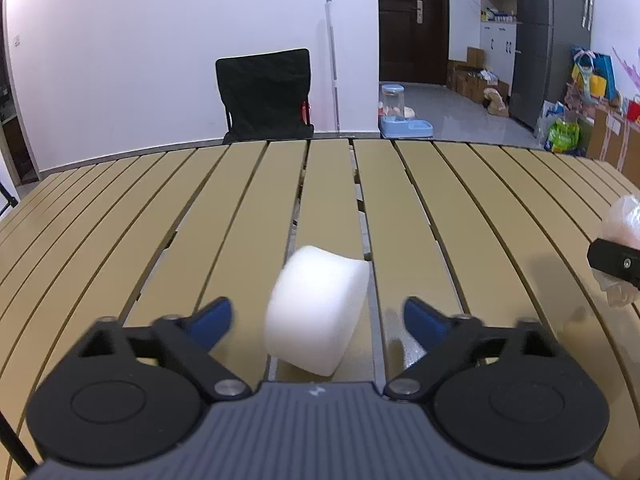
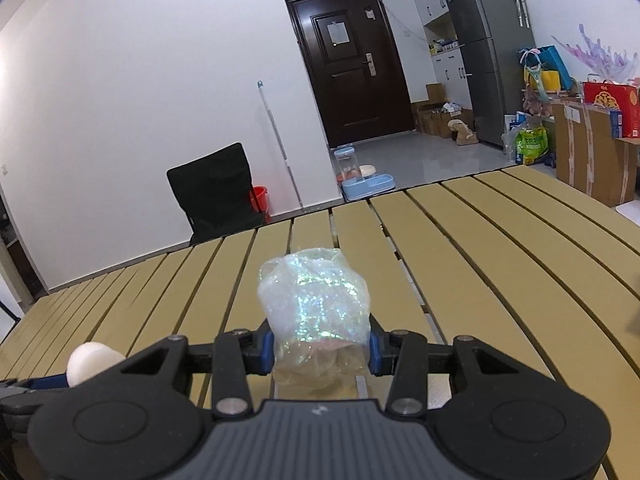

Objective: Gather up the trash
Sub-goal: 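Grasp the white foam roll with the left tool while the right tool holds the bag, then carry both held items down from the table toward the black bin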

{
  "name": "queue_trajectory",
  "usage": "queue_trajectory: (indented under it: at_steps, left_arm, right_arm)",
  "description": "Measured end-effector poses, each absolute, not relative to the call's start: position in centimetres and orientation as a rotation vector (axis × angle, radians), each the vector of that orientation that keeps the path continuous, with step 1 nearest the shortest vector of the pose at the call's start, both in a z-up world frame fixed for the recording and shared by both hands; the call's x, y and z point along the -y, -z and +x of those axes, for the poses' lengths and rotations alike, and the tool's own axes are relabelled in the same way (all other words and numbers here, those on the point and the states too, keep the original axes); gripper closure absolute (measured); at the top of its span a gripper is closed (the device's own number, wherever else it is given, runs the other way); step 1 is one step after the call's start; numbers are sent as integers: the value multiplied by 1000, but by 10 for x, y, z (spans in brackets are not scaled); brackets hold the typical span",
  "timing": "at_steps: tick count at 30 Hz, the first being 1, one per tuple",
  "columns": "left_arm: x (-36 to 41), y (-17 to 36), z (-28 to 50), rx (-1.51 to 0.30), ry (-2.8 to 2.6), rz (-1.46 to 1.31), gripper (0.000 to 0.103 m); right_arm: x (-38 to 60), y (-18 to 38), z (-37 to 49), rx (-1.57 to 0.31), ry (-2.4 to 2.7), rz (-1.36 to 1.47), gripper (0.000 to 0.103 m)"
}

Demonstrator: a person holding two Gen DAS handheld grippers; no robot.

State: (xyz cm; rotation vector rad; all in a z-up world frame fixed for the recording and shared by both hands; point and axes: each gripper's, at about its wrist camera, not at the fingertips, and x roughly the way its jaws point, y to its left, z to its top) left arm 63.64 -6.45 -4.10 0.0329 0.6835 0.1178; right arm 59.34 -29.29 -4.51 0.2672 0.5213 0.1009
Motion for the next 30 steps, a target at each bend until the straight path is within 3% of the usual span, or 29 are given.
queue_trajectory:
  at_steps: [2, 4, 15, 30]
  left_arm:
    - [66, 42, 640, -695, -95, 43, 55]
    - [65, 44, 643, -712, -69, 38, 72]
    - [65, 33, 623, -677, -58, 21, 74]
    - [55, -13, 539, -616, -33, -15, 74]
  right_arm:
    - [292, 44, 593, -520, -106, 264, 62]
    - [291, 44, 592, -519, -111, 262, 62]
    - [287, 34, 585, -526, -132, 205, 62]
    - [275, -6, 522, -484, -150, 108, 62]
